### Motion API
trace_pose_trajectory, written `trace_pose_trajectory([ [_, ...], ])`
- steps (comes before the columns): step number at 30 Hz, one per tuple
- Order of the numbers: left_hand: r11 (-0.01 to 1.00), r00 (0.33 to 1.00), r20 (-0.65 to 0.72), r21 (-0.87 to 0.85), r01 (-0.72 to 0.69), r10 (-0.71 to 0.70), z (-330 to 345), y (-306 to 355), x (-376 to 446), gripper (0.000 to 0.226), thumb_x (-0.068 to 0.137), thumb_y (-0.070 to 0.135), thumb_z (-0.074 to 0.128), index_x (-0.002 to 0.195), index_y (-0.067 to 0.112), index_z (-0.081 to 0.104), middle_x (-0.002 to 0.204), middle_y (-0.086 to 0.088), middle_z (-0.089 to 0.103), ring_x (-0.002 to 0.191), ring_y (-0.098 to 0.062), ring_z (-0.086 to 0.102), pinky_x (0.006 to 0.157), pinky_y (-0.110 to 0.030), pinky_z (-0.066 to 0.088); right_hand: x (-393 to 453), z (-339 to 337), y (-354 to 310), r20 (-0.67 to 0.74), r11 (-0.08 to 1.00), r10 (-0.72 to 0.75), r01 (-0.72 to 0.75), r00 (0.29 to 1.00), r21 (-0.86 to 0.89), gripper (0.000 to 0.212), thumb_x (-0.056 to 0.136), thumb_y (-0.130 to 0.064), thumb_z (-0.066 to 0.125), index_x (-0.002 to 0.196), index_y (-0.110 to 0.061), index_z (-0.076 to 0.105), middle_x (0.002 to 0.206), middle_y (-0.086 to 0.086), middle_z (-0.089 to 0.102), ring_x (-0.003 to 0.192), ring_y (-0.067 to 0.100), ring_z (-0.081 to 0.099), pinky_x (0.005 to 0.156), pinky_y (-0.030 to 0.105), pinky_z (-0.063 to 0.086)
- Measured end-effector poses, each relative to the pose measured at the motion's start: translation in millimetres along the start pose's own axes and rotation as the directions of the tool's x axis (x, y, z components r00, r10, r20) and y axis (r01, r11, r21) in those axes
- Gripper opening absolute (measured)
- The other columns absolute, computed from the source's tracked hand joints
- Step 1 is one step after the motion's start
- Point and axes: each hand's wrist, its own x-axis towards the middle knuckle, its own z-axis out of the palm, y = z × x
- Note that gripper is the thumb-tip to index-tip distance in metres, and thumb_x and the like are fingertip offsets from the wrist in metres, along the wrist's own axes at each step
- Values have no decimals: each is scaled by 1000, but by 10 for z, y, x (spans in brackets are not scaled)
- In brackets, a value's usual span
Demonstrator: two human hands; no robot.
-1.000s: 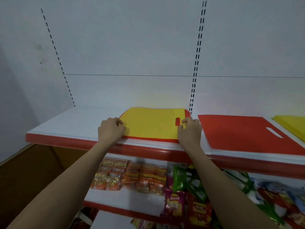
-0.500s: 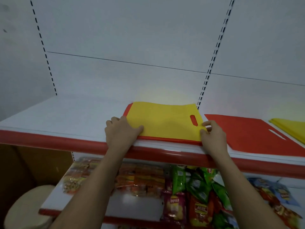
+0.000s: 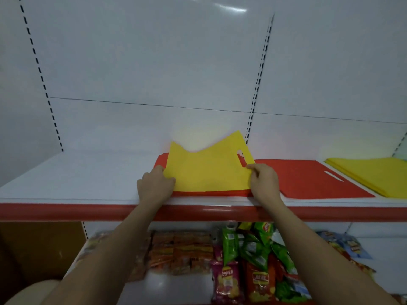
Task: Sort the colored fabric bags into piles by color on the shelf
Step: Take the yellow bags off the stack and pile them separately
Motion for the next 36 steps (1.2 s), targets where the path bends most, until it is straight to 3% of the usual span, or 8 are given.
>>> trace_pose_trajectory([
  [6, 829, 973, 137, -554, -80, 185, -291, 293, 24, 82, 87, -4, 61, 153, 24, 21, 125, -11, 55, 82, -26, 59, 65, -34, 49, 151, -497, -48, 40, 975, 131, -136, 991, 177, 42, 92, 4, 40, 120, -6, 68, 114, 19, 69, 58, 10, 48, 58, 24, 38],
  [14, 801, 929, 268, -597, -48, 256, -108, 1048, -405, 62, 84, -12, 61, 138, 16, 55, 137, -12, 55, 86, -17, 55, 80, -28, 44, 64, -1470, 497, 192, 900, 234, -287, 953, 327, 43, 92, 0, 46, 134, -2, 55, 109, 11, 62, 62, 17, 61, 65, 37, 54],
  [18, 790, 923, 295, -613, -15, 246, 174, 1581, -861, 61, 85, -14, 60, 142, 0, 47, 143, -12, 48, 108, -19, 53, 91, -25, 41, -128, -2052, 928, 224, 894, 257, -319, 940, 314, 49, 92, 3, 46, 140, -4, 48, 119, 8, 58, 39, -1, 49, 43, 15, 39],
  [21, 766, 916, 302, -643, -9, 264, 399, 1965, -1180, 64, 85, -15, 60, 145, -1, 42, 147, -12, 44, 119, -17, 45, 95, -26, 37, -261, -2506, 1307, 213, 882, 272, -331, 939, 334, 49, 92, 1, 47, 140, -9, 49, 142, 2, 46, 77, 6, 69, 62, 26, 57],
  [25, 743, 897, 310, -669, -29, 314, 689, 2454, -1526, 67, 84, -11, 64, 146, 4, 42, 149, -10, 43, 129, -24, 47, 110, -39, 39, -481, -3118, 1758, 207, 882, 305, -357, 930, 306, 49, 97, -2, 47, 145, -12, 43, 142, 8, 48, 56, 15, 46, 52, 29, 36],
  [28, 738, 883, 324, -674, -37, 340, 947, 2844, -1782, 67, 84, -11, 63, 146, 5, 42, 137, -6, 49, 117, -20, 52, 98, -31, 43, -642, -3482, 2105, 186, 869, 341, -385, 921, 312, 50, 98, -1, 47, 147, -12, 41, 147, 8, 43, 63, 23, 51, 54, 30, 44],
  [31, 742, 857, 349, -668, -56, 379, 1217, 3224, -2013, 67, 85, -9, 63, 147, 6, 42, 136, -2, 48, 118, -18, 50, 91, -27, 40, -730, -3790, 2482, 158, 841, 402, -432, 902, 325, 50, 97, 2, 47, 146, -8, 41, 149, 7, 39, 101, 42, 61, 59, 22, 56],
  [36, 759, 814, 408, -648, -61, 413, 1702, 3766, -2236, 67, 85, -6, 66, 147, 5, 42, 139, -5, 49, 118, -18, 52, 93, -27, 42, -753, -4172, 3124, 102, 807, 477, -481, 873, 342, 51, 94, 1, 49, 144, -10, 45, 135, 8, 49, 91, 46, 61, 73, 56, 57],
])
